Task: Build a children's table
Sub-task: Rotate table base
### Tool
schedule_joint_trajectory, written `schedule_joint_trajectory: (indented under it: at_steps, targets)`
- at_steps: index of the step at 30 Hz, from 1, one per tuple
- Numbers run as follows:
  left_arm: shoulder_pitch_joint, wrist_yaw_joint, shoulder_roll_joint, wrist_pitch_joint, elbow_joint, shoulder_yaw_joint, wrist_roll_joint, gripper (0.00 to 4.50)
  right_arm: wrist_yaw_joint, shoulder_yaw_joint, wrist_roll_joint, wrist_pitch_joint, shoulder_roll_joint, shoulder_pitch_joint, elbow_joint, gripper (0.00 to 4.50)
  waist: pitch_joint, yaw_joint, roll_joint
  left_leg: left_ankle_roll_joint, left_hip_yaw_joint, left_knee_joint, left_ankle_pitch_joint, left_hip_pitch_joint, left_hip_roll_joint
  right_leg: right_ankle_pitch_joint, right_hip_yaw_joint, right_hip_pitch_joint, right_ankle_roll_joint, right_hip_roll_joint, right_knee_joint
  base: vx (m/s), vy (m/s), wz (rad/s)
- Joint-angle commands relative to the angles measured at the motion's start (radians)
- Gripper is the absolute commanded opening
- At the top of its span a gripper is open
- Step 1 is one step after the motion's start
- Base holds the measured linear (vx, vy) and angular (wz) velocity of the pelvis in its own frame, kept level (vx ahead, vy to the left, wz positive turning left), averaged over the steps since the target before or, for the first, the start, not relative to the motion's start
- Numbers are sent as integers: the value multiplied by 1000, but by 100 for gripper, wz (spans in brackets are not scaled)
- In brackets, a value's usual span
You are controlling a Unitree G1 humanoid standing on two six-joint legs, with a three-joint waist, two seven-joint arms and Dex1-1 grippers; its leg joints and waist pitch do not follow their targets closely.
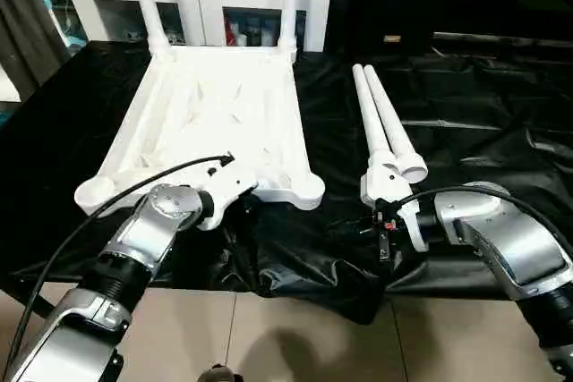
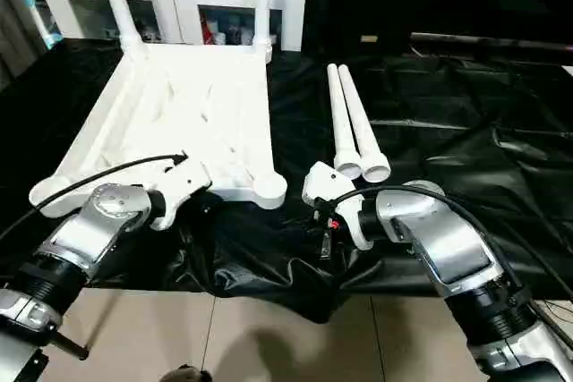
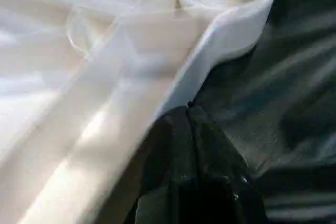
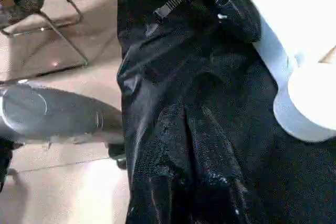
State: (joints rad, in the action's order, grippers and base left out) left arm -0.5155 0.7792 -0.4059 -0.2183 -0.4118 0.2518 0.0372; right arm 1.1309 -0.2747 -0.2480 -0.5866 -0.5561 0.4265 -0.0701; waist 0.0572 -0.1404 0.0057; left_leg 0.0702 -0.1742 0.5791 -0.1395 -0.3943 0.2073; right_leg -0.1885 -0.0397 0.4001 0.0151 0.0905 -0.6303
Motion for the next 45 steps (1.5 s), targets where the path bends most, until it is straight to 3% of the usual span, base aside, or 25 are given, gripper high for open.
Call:
schedule_joint_trajectory:
  at_steps: [1, 4, 11, 18, 20, 23, 25, 26, 27, 28, 29, 30, 31, 32, 33, 34, 35, 37, 38, 39, 40, 41, 43, 44, 45]
  targets:
    - [14, 1, 20, -13, 99, -48, 65, 0, -37, 57, -31, -3, 11, 1, -28, 5, -77, 2, 12, 43, 8, -64, -338, 26, 19, -181, 25, -35, -214, 39, 78, 0, 0, 0]
    - [74, -95, 81, -38, 227, -159, 161, 0, -142, 134, -50, -4, 62, -25, -41, 5, -74, 2, 11, 34, 4, -63, -323, 23, 18, -154, 24, -36, -228, 37, 77, 0, 0, 0]
    - [297, -522, 245, -79, 501, -401, 143, 0, -587, 335, 7, -20, 286, -150, -39, 5, -68, 28, 7, 46, 5, -66, -370, 24, 8, -352, 21, -28, -120, 28, 104, 0, 0, 0]
    - [528, -650, 334, 77, 635, -383, 18, 0, -788, 373, 90, 159, 390, -306, -65, 5, -67, 43, 9, 34, 7, -74, -374, 19, 13, -332, 23, -22, -69, 22, 114, 0, 0, 0]
    - [552, -662, 347, 105, 639, -370, 17, 0, -797, 373, 95, 200, 400, -329, -68, 5, -63, 45, 1, 33, 6, -78, -403, 21, 14, -389, 22, -19, -47, 24, 122, 0, 0, 0]
    - [599, -677, 350, 137, 656, -321, -22, 0, -813, 394, 76, 222, 430, -367, -87, 5, -53, 59, -1, 40, 14, -81, -599, 56, 10, -612, 11, -14, 13, 18, 148, 0, 0, 0]
    - [633, -654, 343, 130, 665, -291, -36, 0, -807, 406, 52, 207, 437, -382, -105, 5, -31, 85, 13, 31, 21, -73, -755, 110, 1, -749, -39, -13, 29, -10, 191, 0, 0, 0]
    - [637, -646, 347, 121, 667, -293, -25, 0, -805, 408, 47, 207, 439, -383, -106, 30, -31, 85, 13, 31, 21, -73, -755, 110, 1, -749, -39, -13, 29, -10, 191, 36, 33, -19]
    - [645, -643, 360, 100, 675, -304, -3, 0, -811, 413, 44, 210, 442, -385, -108, 38, -17, 101, 28, 26, 31, -91, -835, 119, 12, -706, -77, -47, 20, -21, 195, 36, 33, -19]
    - [649, -649, 376, 74, 683, -317, 15, 42, -814, 421, 33, 210, 445, -381, -105, 43, -15, 118, 28, 25, 41, -129, -914, 90, 34, -609, -85, -99, 5, -19, 139, 39, 39, -27]
    - [649, -649, 377, 72, 683, -317, 16, 42, -814, 421, 31, 210, 445, -381, -104, 43, -16, 112, 39, 25, 45, -151, -945, 70, 46, -521, -68, -132, -6, -8, 75, -13, 12, -26]
    - [650, -655, 378, 69, 683, -318, 13, 42, -812, 422, 26, 209, 444, -378, -101, 57, -18, 103, 36, 21, 36, -189, -1001, 56, 68, -413, -49, -153, -22, -2, -4, -13, 12, -26]
    - [653, -666, 379, 78, 682, -316, 3, 48, -815, 416, 30, 221, 439, -376, -94, 72, -7, 111, 3, 20, 17, -132, -935, 102, 38, -566, -22, -90, -30, 7, 91, 0, 0, 0]
    - [653, -666, 379, 78, 682, -316, 3, 61, -815, 416, 30, 221, 439, -376, -94, 81, -7, 111, 3, 20, 17, -132, -935, 102, 38, -566, -22, -90, -30, 7, 91, 34, -61, 0]
    - [659, -680, 383, 93, 685, -306, -11, 76, -810, 412, 26, 233, 432, -373, -84, 84, -8, 107, -20, -2, -10, 24, -576, 142, -40, -1018, -3, -35, 14, 79, 233, 34, -61, 0]
    - [663, -687, 384, 97, 689, -296, -18, 90, -806, 409, 32, 239, 427, -368, -80, 102, -23, 98, -32, -26, 13, -10, -379, 34, -22, -996, 12, -136, 22, 100, 197, 85, -25, -23]
    - [665, -692, 384, 96, 693, -287, -23, 90, -800, 407, 34, 240, 424, -363, -79, 102, -31, 86, -21, -20, 15, -28, -340, 33, -16, -938, 11, -140, 18, 93, 191, 137, -4, -25]
    - [672, -695, 387, 95, 701, -275, -31, 113, -796, 400, 35, 239, 422, -358, -83, 127, -45, 89, -18, -36, 15, -62, -306, 67, -5, -548, -1, -112, -72, 27, 144, 112, -7, -9]
    - [672, -695, 387, 95, 702, -275, -31, 127, -796, 399, 35, 239, 422, -358, -84, 134, -45, 89, -18, -36, 15, -62, -306, 67, -5, -548, -1, -112, -72, 27, 144, 99, -9, 15]
    - [674, -696, 391, 93, 701, -271, -35, 127, -785, 389, 29, 236, 421, -357, -88, 134, -54, 98, -4, -66, 18, -67, -307, 78, 4, -372, -6, -109, -153, 13, 120, 99, -9, 15]
    - [674, -696, 391, 93, 700, -271, -35, 135, -785, 389, 29, 236, 420, -357, -88, 146, -56, 101, 0, -76, 19, -68, -329, 83, 6, -323, -4, -104, -189, 8, 112, 115, 3, 10]
    - [674, -697, 392, 93, 699, -271, -35, 139, -779, 382, 31, 238, 418, -359, -89, 158, -60, 104, -1, -82, 19, -66, -324, 86, 6, -284, -3, -107, -206, 6, 108, 150, 20, 7]
    - [676, -700, 396, 93, 699, -269, -36, 157, -774, 371, 34, 240, 412, -361, -92, 171, -84, 106, 0, -142, 22, -52, -167, 82, -6, -26, -5, -131, -244, -5, 80, 167, 26, 7]
    - [679, -703, 398, 93, 702, -267, -38, 167, -773, 368, 33, 240, 409, -359, -95, 178, -84, 106, 0, -142, 22, -52, -167, 82, -6, -26, -5, -131, -244, -5, 80, 175, 44, 4]
    - [681, -707, 398, 92, 705, -264, -40, 167, -769, 360, 39, 242, 401, -355, -95, 178, -94, 105, -4, -231, 26, -33, -3, 73, -25, 131, -10, -150, -236, -16, 63, 175, 44, 4]
